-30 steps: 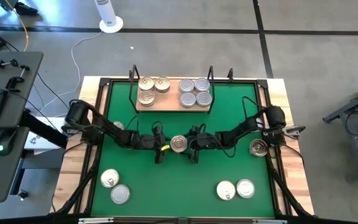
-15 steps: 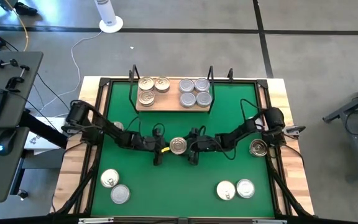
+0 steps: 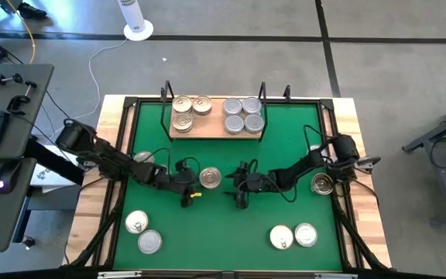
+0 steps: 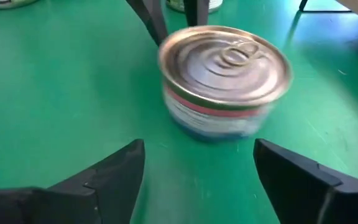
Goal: Stack canned seafood by type on shelf
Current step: Put the blue/pink tuna can on the shelf and align with the other blue/pink tuna can
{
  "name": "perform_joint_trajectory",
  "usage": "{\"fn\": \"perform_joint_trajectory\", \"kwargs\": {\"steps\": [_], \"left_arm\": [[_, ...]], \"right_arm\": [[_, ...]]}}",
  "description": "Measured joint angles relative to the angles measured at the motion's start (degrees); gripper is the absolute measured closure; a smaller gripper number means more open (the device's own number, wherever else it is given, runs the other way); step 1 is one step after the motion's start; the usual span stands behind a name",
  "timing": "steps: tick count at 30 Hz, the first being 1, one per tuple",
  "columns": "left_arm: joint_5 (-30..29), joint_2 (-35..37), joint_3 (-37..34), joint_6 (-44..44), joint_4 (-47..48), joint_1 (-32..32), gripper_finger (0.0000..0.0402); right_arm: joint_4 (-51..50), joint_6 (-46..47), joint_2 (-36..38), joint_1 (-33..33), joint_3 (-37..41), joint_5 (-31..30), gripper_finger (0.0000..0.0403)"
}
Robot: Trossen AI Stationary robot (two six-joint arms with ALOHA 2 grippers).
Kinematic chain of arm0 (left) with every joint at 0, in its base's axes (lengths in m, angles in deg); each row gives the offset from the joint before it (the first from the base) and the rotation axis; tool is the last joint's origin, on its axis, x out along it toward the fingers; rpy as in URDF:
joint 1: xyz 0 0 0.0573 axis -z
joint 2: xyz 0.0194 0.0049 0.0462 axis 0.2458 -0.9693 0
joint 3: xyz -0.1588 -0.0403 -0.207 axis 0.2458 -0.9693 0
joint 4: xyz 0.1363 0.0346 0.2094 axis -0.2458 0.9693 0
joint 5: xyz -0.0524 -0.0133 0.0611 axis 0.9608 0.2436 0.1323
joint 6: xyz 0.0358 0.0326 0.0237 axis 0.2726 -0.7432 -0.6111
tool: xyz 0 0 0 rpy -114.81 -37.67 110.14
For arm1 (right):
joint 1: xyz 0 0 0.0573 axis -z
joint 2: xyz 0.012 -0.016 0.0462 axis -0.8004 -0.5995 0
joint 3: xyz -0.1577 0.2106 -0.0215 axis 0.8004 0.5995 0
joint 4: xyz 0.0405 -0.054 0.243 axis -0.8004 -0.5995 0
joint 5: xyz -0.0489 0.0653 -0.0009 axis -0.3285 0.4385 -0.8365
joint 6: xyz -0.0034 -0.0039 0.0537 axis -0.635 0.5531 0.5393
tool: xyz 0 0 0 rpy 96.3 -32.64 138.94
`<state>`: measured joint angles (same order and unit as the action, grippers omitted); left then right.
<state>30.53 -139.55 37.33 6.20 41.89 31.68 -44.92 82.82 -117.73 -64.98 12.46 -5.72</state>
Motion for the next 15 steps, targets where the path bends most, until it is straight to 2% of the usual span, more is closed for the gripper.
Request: {"fn": "perform_joint_trajectory", "kwargs": {"steps": [4, 8, 11, 15], "left_arm": [[-0.08, 0.12, 0.07, -0.49, -2.82, 0.95, 0.0283], [-0.28, 0.12, 0.04, -0.49, -2.67, 1.14, 0.0282], [-0.31, 0.12, 0.04, -0.24, -1.08, 1.14, 0.0282], [-0.33, 0.12, -0.04, 0.64, -0.32, 0.5, 0.0282]], "right_arm": [[-0.84, 0.64, 0.38, 0.15, 0.0, 0.8, 0.0126], [-1.42, 0.24, 0.52, 0.21, 0.02, 1.49, 0.0122], [-3.72, -0.42, 1.39, 0.76, -0.25, 1.57, 0.0099], [-11.67, -0.33, 1.92, 2.29, -2.89, 1.55, 0.0046]]}}
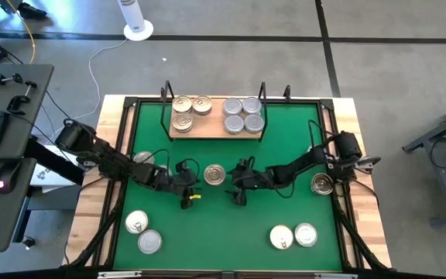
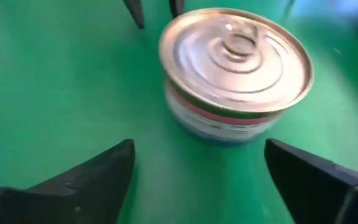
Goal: Stack canned seafood by type on shelf
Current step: Put the blue/pink tuna can on the shelf and align with the other blue/pink tuna can
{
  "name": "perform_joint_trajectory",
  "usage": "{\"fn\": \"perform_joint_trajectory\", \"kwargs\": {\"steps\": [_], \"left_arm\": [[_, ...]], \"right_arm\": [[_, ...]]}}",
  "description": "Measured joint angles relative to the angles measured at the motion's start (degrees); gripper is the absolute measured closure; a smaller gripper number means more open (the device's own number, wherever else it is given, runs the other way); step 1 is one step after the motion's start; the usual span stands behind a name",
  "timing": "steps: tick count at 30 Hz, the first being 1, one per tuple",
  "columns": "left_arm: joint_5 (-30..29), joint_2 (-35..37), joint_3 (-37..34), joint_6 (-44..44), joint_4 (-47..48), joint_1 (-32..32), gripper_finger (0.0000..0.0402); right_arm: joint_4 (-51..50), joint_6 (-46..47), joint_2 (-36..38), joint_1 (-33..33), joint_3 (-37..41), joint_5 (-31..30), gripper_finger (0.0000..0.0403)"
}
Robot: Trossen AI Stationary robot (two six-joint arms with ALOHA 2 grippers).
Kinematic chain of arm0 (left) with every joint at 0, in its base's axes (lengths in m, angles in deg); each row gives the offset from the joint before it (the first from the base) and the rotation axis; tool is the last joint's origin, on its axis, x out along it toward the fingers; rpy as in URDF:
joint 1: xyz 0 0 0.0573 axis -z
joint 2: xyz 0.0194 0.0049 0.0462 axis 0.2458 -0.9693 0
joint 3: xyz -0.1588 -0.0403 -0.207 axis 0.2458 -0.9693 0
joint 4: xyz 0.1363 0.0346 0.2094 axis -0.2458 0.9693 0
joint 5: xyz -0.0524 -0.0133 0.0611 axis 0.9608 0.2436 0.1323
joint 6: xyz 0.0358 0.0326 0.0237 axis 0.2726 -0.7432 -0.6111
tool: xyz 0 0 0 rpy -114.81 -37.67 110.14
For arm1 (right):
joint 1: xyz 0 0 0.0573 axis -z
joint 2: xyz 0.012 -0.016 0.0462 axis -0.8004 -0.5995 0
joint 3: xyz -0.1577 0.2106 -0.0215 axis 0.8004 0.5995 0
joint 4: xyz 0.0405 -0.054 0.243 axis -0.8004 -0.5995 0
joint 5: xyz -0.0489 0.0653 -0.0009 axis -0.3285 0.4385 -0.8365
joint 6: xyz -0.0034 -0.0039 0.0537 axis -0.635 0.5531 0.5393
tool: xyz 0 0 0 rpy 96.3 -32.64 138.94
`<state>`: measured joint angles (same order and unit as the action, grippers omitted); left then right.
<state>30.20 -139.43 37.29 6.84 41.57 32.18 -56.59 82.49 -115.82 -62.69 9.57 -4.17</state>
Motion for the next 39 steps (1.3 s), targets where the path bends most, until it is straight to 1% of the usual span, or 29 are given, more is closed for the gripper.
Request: {"fn": "perform_joint_trajectory", "kwargs": {"steps": [2, 4, 6, 10, 17, 22, 26, 31, 35, 39], "left_arm": [[-0.17, 0.0, 0.0, -0.07, 0.04, -0.48, 0.0282], [-0.45, 0.0, 0.0, -0.09, 0.05, -1.18, 0.0282], [-1.21, -0.02, 0.0, -0.62, -0.28, -2.0, 0.0282], [-1.53, -0.04, -0.04, -3.72, -2.23, -3.35, 0.0282], [-1.28, -1.81, -0.33, -7.79, -8.28, -5.59, 0.0287], [-1.15, -4.33, -0.33, -7.14, -9.87, -6.05, 0.0304], [-2.1, -4.86, -0.33, -7.13, -10.3, -5.24, 0.0313], [-1.0, -1.65, -0.01, -5.35, -5.36, -3.61, 0.0316], [-1.55, 0.77, 0.11, -2.72, -0.52, -2.32, 0.0316], [-1.94, 1.73, 0.13, -1.14, 0.9, -1.32, 0.0316]], "right_arm": [[-3.18, -0.48, 0.03, 0.9, -1.84, 0.0, 0.0019], [-5.69, -1.28, 0.07, 1.9, -3.51, 0.02, 0.0008], [-6.02, -2.0, 0.07, 2.94, -4.36, 0.64, 0.0011], [-3.14, -4.04, 0.01, 4.84, -4.97, 5.67, 0.0017], [3.52, -5.52, -3.99, 6.43, -4.83, 10.18, 0.0017], [6.08, -5.66, -5.51, 6.12, -4.69, 9.38, 0.002], [5.72, -5.32, -5.33, 5.9, -4.69, 9.38, 0.004], [2.71, -5.34, -3.99, 3.96, -4.97, 6.74, 0.0053], [0.74, -5.43, -3.05, 2.63, -4.98, 5.35, 0.0062], [-0.8, -5.17, -2.02, 1.47, -4.97, 3.56, 0.0082]]}}
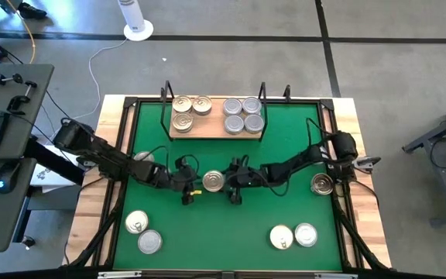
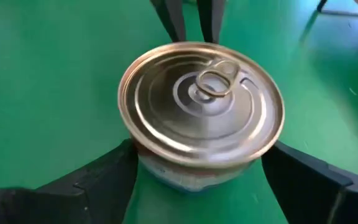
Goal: Stack canned seafood by type on shelf
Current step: Put the blue/pink tuna can on the shelf and align with the other blue/pink tuna can
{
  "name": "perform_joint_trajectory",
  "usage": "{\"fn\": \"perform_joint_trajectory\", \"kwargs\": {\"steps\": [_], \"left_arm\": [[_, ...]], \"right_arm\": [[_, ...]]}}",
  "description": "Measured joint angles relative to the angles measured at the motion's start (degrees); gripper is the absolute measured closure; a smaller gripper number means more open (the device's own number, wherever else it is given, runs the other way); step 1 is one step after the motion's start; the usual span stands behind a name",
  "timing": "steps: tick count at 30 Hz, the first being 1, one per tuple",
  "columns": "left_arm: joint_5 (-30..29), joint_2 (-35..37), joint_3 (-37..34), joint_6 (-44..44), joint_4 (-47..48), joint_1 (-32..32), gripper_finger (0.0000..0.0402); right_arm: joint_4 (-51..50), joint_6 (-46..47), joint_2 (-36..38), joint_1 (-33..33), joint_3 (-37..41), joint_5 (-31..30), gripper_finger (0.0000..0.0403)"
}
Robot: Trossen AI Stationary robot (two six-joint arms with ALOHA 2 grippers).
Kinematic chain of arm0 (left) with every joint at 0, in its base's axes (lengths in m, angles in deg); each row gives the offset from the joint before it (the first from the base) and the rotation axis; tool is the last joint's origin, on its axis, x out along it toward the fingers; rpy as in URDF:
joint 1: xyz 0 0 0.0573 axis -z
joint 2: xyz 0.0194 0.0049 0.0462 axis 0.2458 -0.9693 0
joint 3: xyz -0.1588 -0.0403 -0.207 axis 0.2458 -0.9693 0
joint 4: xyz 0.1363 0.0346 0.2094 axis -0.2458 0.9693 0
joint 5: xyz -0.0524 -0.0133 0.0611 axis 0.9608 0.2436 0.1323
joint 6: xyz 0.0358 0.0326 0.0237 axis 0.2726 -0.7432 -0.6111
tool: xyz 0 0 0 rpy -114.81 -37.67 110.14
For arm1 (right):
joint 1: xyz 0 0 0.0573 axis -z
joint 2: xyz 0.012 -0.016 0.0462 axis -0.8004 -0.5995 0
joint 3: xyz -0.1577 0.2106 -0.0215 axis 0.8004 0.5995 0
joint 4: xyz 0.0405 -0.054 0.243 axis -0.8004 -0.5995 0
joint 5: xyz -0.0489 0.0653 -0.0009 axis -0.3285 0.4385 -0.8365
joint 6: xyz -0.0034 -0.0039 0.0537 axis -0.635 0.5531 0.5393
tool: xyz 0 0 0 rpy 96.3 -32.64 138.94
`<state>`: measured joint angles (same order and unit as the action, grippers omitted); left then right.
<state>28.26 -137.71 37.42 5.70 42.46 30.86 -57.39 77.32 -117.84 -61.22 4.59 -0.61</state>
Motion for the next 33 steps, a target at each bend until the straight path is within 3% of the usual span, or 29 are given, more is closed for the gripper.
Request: {"fn": "perform_joint_trajectory", "kwargs": {"steps": [7, 18, 26, 33], "left_arm": [[0.15, -1.27, -0.09, -0.01, -2.03, 0.25, 0.0316], [1.14, -5.5, -0.39, -3.15, -9.68, -1.02, 0.0316], [0.72, -7.39, -0.26, -4.08, -10.3, -2.04, 0.0316], [0.49, -7.21, -0.13, -4.55, -10.16, -1.7, 0.0316]], "right_arm": [[-0.07, 0.82, 0.16, 0.45, 0.0, 0.79, 0.0093], [-2.56, -5.38, -1.24, 1.2, -4.53, 0.71, 0.0007], [0.33, -3.59, -3.73, 3.69, -5.97, 5.93, 0.0015], [-1.29, -3.69, -3.84, 3.03, -5.97, 5.53, 0.0026]]}}
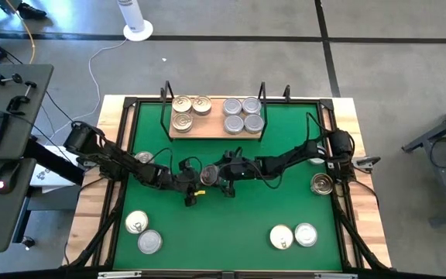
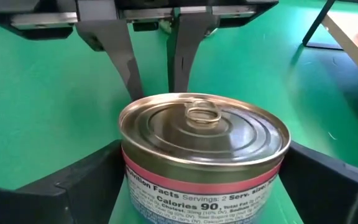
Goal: Stack canned seafood by type on shelf
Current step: Put the blue/pink tuna can on the shelf and align with the other blue/pink tuna can
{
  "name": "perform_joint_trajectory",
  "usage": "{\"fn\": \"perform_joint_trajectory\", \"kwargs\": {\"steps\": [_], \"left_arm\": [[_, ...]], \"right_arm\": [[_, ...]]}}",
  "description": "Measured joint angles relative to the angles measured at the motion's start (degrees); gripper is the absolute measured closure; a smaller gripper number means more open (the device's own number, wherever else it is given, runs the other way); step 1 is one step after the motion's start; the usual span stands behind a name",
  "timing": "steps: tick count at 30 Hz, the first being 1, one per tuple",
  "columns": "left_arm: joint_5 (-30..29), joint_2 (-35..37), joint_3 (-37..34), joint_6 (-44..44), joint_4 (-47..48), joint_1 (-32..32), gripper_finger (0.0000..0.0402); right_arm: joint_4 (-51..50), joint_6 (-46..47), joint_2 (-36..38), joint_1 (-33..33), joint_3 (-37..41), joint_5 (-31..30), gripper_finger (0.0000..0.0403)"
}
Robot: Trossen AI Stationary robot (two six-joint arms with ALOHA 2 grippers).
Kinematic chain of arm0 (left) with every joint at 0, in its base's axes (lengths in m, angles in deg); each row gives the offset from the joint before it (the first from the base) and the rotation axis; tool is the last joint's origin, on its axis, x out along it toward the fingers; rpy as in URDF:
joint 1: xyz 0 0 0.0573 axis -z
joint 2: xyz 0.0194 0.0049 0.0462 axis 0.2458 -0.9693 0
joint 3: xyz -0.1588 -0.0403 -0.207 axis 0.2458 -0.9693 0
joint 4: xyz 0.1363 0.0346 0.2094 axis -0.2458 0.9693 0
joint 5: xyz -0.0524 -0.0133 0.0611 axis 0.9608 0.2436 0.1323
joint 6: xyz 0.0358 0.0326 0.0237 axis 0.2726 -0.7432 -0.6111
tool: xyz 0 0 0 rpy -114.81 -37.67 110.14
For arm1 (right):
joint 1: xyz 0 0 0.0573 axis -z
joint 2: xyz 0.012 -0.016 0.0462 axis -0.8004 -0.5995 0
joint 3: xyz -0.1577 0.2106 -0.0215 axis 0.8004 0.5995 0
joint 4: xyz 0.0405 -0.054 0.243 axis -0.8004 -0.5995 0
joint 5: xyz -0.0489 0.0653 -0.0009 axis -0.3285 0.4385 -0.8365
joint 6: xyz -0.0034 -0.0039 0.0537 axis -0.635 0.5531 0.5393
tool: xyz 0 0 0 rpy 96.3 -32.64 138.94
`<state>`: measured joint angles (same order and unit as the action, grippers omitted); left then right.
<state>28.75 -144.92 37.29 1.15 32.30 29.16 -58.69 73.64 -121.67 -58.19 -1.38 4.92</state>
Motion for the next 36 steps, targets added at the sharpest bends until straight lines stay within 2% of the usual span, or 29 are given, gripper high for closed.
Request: {"fn": "perform_joint_trajectory", "kwargs": {"steps": [8, 15, 21, 25, 30, 36], "left_arm": [[-0.58, 1.08, 0.74, 3.42, 4.47, 2.42, 0.0316], [-2.41, 1.78, 0.76, 5.92, 7.93, 4.19, 0.0316], [-2.46, 2.11, 0.7, 5.95, 8.38, 4.27, 0.0316], [-2.37, 2.65, 0.63, 6.07, 9.81, 4.33, 0.0316], [-2.22, 3.02, 0.57, 6.18, 10.92, 4.38, 0.0316], [-2.18, 3.02, 0.56, 6.99, 10.64, 4.38, 0.0316]], "right_arm": [[-4.89, 3.63, -0.31, -1.81, -0.02, -1.8, 0.0029], [2.6, 6.96, -0.69, -2.4, 5.15, -0.16, 0.0037], [4.12, 7.52, -0.26, -3.65, 5.6, -1.19, 0.0086], [1.49, 7.81, 0.33, -3.86, 5.44, -1.36, 0.0107], [-7.56, 7.48, 3.54, -2.93, 4.05, -1.71, 0.0094], [-16.08, 4.54, 6.54, -1.29, -0.01, -1.93, 0.0038]]}}
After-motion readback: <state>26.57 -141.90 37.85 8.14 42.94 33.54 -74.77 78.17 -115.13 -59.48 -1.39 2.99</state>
